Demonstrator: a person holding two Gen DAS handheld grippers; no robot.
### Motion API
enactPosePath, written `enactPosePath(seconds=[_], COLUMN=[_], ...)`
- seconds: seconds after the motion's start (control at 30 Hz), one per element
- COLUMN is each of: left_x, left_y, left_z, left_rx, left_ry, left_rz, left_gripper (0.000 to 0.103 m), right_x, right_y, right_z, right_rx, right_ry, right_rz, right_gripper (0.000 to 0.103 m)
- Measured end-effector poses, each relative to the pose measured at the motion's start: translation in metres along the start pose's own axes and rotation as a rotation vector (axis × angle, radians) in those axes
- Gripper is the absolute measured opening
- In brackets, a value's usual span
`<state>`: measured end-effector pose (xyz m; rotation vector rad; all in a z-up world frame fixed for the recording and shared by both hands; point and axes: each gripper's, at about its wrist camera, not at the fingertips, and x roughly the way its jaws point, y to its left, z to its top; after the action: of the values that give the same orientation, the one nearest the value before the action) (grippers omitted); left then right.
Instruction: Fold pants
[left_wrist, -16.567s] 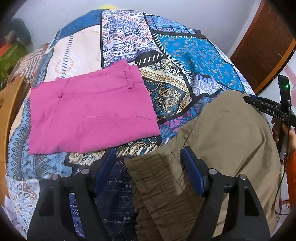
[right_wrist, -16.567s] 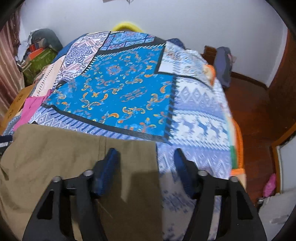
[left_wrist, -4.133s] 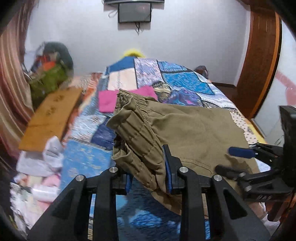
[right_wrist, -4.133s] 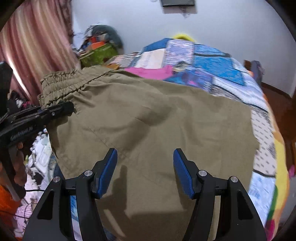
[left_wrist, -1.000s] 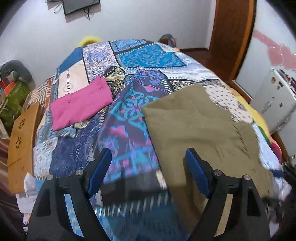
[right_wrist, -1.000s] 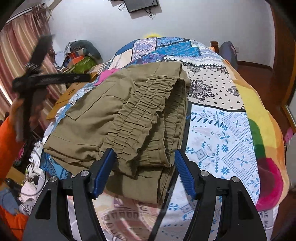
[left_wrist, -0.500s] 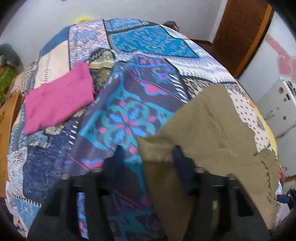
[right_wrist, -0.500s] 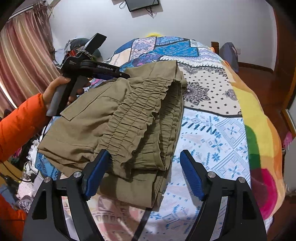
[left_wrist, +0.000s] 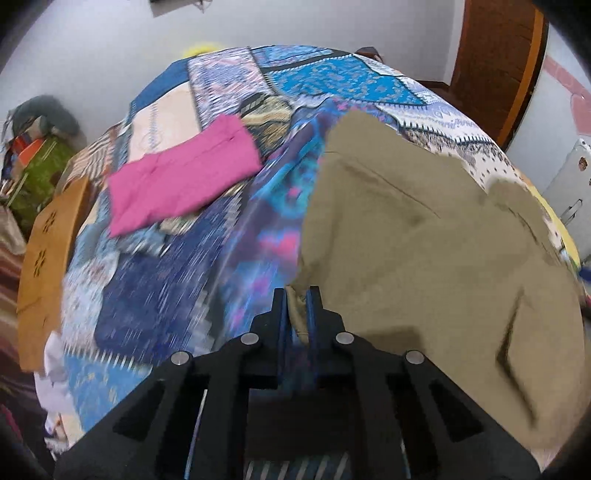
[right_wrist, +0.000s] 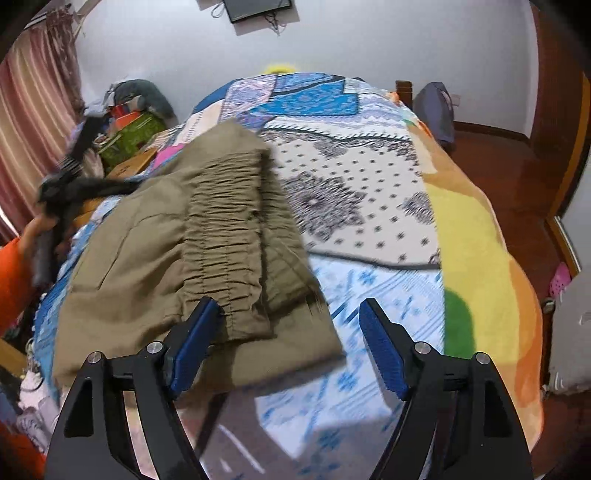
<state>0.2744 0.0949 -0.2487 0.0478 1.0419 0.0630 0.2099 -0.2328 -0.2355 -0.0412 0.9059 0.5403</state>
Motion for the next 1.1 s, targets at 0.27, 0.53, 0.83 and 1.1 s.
enactPosePath(seconds=[0.27,0.53,0.83,1.1], left_x=[-0.046,-0.069,-0.085,-0.11], left_y=[0.003,0.013,0.023,0.007], left_z=[-0.07,-0.107,-0.11,-0.062], left_rx=[-0.052,-0.095,-0.054,-0.005], left_ry=[0.011,0.018,-0.009,-0.121], left_rz=[0.002,-0.019,-0.03,-0.11], left_gripper=[0.01,0.01,0.009,0.01], right_x=[-0.007,-0.036,-0.018,-0.032], right_y=[0.008,0.051,0.053,0.04], right_z=[0.028,0.014,-0.025,0.0], right_rx=[-0.012,-0.032,-0.023,-0.037], right_ry=[-0.025,-0.05,0.031,0.015], right_rz=[-0.048,0.048,-0.007,-0.107], right_gripper=[0.064,0.064,0.063,0.054])
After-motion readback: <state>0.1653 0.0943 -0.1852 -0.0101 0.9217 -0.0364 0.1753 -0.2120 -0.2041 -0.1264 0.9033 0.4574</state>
